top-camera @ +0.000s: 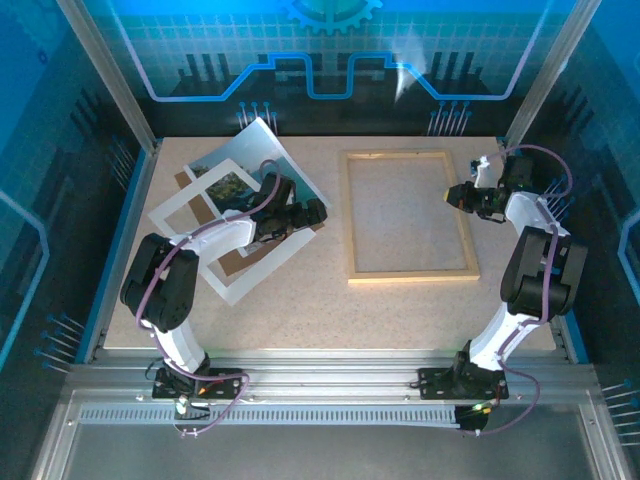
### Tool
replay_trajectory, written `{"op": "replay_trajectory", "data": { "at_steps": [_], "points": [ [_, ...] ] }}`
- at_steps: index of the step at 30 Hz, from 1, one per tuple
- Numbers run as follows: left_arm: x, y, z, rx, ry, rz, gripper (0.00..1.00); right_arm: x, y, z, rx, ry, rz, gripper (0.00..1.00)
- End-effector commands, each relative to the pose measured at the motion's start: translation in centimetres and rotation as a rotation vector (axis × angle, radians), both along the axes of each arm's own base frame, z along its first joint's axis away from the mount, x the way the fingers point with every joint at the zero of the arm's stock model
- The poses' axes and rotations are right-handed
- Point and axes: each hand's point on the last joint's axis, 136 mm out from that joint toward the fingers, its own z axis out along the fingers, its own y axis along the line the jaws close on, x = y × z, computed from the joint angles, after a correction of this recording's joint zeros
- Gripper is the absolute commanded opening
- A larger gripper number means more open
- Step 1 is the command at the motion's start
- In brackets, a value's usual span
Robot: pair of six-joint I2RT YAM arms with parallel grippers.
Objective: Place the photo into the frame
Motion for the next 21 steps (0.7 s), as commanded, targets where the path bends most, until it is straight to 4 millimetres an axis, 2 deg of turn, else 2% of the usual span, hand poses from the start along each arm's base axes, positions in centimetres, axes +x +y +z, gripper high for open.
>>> {"op": "replay_trajectory", "data": {
  "at_steps": [1, 12, 21],
  "points": [
    [0.0, -1.0, 0.5, -0.009, -0.008, -0.042, 0.99, 0.0, 0.7, 1.3, 0.018, -0.052, 0.026, 0.01],
    [0.2, -1.2, 0.5, -0.012, -0.008, -0.044, 0.99, 0.0, 0.7, 0.1, 0.058, 0.014, -0.032, 0.09],
    [0.2, -1.3, 0.3, -0.01, -0.005, -0.048, 0.99, -0.1, 0.5, -0.9, 0.016, 0.045, -0.054, 0.27]
  ]
}}
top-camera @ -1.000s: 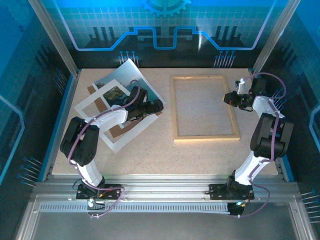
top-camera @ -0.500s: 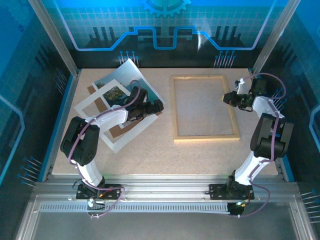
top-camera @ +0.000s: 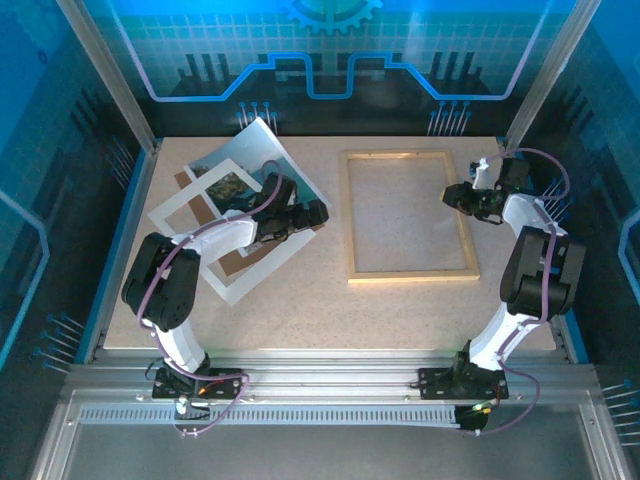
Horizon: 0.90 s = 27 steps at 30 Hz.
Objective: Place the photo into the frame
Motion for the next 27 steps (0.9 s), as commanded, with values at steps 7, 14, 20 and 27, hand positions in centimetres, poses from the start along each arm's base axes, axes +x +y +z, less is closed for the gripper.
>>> {"op": "replay_trajectory", "data": {
  "at_steps": [7, 14, 20, 27],
  "points": [
    [0.2, -1.0, 0.3, -0.012, -0.009, -0.035, 0.99, -0.3, -0.4, -0.6, -0.063, 0.022, -0.025, 0.39],
    [0.0, -0.9, 0.1, -0.011, -0.005, -0.035, 0.99, -0.4, -0.5, -1.8, -0.136, 0.056, -0.035, 0.53],
    [0.0, -0.9, 0.1, -0.012, -0.006, -0.034, 0.99, -0.6, -0.7, -2.5, -0.216, 0.086, -0.044, 0.6],
    [0.0, -0.9, -0.1, -0.013, -0.004, -0.032, 0.99, -0.6, -0.7, -3.3, -0.238, 0.108, -0.045, 0.62]
  ]
}}
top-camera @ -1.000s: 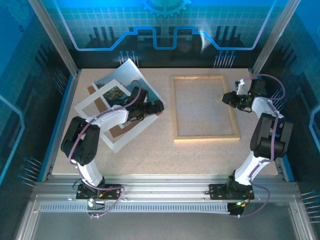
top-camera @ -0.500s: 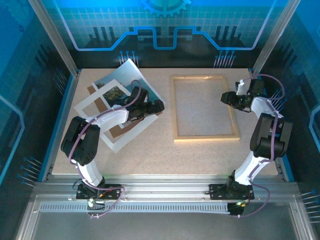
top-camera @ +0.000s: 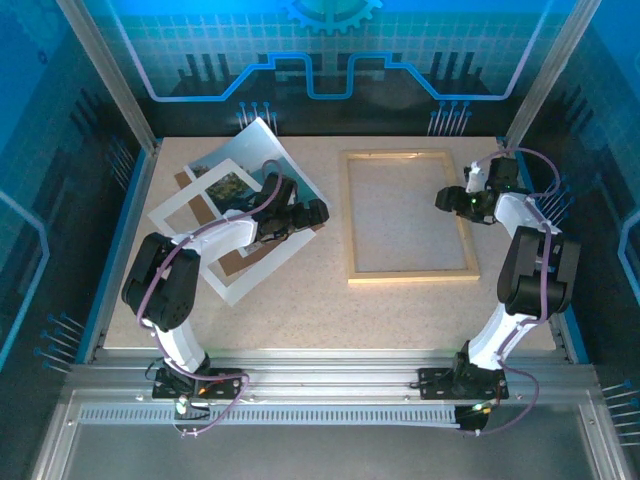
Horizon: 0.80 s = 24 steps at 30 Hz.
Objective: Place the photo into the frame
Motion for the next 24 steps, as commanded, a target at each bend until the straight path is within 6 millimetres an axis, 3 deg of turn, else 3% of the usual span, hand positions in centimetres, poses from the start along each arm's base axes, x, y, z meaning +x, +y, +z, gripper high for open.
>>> {"op": "replay_trajectory", "data": {
  "at_steps": [1, 10, 24],
  "points": [
    [-0.2, -0.8, -0.1, -0.011, -0.001, -0.033, 0.99, -0.4, 0.5, -0.6, -0.02, 0.025, 0.019, 0.62],
    [-0.2, -0.8, -0.2, -0.007, 0.001, -0.033, 0.99, 0.0, 0.8, -0.1, -0.019, -0.022, 0.025, 0.63],
    [-0.1, -0.7, -0.2, -0.002, -0.001, -0.033, 0.99, 1.2, 0.9, 3.0, 0.159, -0.2, 0.051, 0.7]
  ]
}}
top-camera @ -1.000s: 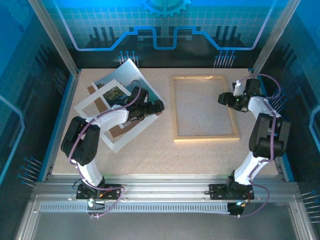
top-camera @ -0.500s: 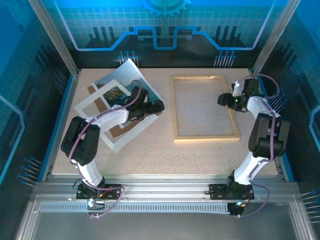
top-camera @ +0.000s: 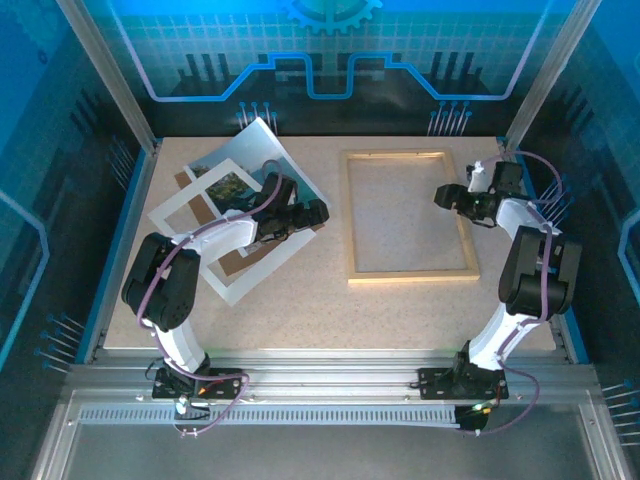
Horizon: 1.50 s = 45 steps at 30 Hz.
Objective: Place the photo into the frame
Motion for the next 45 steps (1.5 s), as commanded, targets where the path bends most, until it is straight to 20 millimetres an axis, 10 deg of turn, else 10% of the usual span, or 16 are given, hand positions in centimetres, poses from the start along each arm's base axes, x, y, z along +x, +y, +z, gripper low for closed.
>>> {"op": "replay_trajectory", "data": {
  "at_steps": [1, 21, 33, 45],
  "points": [
    [0.0, -0.7, -0.3, 0.0, 0.0, -0.034, 0.99, 0.3, 0.2, 2.1, 0.038, -0.079, 0.016, 0.69],
    [0.2, -0.8, -0.6, 0.008, 0.005, -0.034, 0.99, 3.4, -1.1, -0.3, 0.102, -0.036, 0.037, 0.69],
    [0.6, -0.6, -1.9, 0.032, 0.021, -0.021, 0.99, 4.4, -2.4, -0.2, 0.157, -0.147, 0.045, 0.42],
    [1.3, -0.7, -2.5, 0.049, 0.028, -0.017, 0.99, 5.1, -3.2, -2.3, 0.135, -0.029, 0.015, 0.62]
  ]
}}
